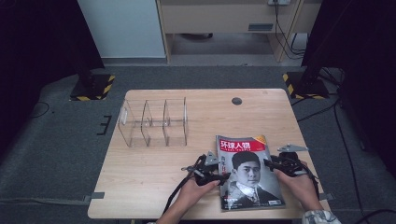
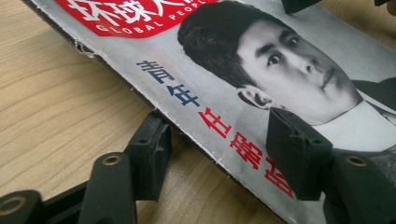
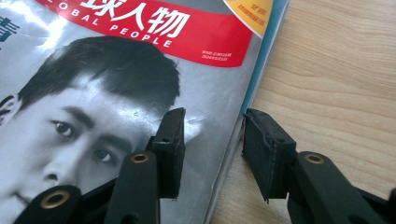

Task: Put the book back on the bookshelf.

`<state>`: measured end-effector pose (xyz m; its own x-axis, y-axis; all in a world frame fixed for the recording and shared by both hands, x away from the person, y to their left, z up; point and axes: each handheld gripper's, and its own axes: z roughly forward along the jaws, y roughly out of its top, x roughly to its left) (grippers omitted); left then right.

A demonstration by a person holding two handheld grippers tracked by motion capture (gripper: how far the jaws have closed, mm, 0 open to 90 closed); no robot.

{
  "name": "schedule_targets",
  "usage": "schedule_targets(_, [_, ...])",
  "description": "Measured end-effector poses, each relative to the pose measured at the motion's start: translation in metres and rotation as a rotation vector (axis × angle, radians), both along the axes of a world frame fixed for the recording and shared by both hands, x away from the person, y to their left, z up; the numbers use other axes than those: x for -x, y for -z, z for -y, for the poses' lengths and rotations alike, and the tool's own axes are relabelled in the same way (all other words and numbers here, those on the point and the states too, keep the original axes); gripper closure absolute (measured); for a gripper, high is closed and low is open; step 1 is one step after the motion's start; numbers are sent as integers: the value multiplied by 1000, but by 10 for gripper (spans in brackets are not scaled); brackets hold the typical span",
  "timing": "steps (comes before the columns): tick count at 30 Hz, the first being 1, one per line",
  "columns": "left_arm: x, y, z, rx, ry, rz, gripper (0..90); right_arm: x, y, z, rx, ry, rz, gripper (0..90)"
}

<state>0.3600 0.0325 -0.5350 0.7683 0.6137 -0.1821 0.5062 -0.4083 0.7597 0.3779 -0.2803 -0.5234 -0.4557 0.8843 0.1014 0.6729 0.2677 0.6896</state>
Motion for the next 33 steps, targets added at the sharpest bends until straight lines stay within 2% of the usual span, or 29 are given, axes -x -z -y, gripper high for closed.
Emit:
schedule_targets(7, [-2,0,-5,20,-11,-18,472,2,0,1,-12,1,-2,644])
schedule_targets(16, [-5,1,-15,46,-24,-42,566,4,-1,-5,-16,-50,-2,699])
schedule_targets(25, [-6,0,-19,49,-30,-54,580,4,0,-12,-29,-73,1,703])
schedule_targets(33, [-7,0,-22,56,-27,-68,540,4,1,-23,-33,-120,6,701])
